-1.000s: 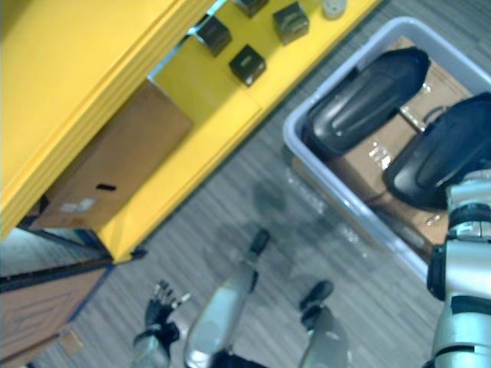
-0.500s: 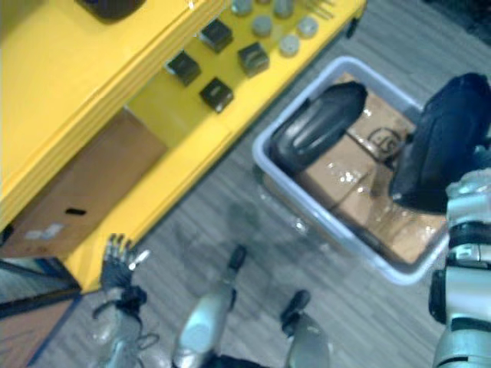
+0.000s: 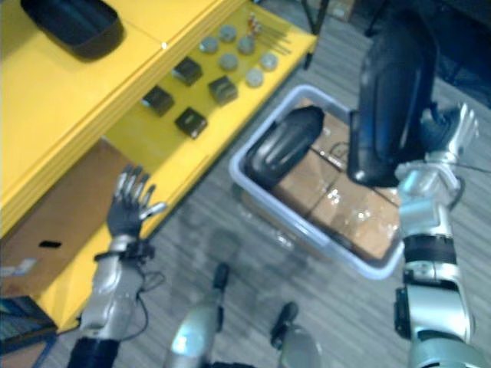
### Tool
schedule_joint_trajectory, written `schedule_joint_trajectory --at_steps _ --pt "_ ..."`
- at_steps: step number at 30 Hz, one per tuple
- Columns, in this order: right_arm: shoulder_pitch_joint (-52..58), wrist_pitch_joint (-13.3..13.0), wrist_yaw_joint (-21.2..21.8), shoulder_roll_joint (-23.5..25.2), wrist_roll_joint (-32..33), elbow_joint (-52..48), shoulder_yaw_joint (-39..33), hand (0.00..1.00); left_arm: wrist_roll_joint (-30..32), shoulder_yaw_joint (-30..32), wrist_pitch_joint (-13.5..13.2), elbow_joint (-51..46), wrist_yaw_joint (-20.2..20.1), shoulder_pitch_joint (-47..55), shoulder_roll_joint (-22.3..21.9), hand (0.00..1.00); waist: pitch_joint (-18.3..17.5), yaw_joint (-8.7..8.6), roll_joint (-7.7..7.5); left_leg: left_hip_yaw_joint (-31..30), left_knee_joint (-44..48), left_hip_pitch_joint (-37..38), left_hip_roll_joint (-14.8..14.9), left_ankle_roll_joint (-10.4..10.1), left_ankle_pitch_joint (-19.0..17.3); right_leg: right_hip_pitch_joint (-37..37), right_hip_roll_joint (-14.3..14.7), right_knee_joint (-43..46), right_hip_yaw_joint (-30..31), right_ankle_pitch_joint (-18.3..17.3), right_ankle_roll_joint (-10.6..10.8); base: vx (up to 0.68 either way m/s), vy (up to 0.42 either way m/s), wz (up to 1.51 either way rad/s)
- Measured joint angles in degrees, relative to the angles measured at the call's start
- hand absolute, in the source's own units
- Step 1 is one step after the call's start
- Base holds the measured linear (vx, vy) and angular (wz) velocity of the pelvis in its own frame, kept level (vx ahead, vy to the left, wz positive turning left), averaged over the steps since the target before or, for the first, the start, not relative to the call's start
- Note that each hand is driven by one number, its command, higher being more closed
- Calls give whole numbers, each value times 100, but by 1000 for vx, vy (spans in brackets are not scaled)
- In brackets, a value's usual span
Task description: Walk over and take plastic housings, then place them on the shelf
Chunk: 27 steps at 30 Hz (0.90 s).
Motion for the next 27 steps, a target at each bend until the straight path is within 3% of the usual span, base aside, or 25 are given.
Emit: schedule_joint_trajectory --at_steps 1,5,10,15,21,27 --pt "173 -267 -80 118 -133 -406 99 100 4 -75 164 208 38 -296 4 0 -249 -90 -80 54 -30 9 -17 -1 0 22 2 -121 39 50 28 89 -4 -17" --pt "438 -879 -176 595 -510 -1161 381 100 -63 -316 594 746 157 -829 98 0 -584 -335 -283 321 -120 299 -21 -2 1 227 12 -288 188 94 51 79 -18 -24" --pt "531 -1344 -193 816 -885 -1289 687 100 -779 -684 984 1123 -38 -1066 -215 0 -837 -483 -257 472 -221 501 -7 -3 -1 315 36 -358 333 135 39 -1 -4 -15" --pt "608 -1678 -178 935 -1090 -1298 1065 100 -780 -1070 1026 1469 175 -1076 -511 0 -913 -558 -224 516 -278 658 7 2 -8 479 82 -510 398 251 42 -49 17 -7" --pt "912 -1807 -162 1092 -1227 -1330 1362 100 -782 -1256 939 1693 383 -1072 -562 0 -1118 -565 -220 515 -314 657 57 7 -8 505 159 -625 408 343 6 -52 2 -2" --pt "1107 -1817 -157 1118 -1310 -1316 1504 100 -1010 -1365 546 1695 489 -1067 -742 0 -1154 -579 -218 487 -316 669 77 2 29 584 206 -756 391 420 8 -3 -1 1"
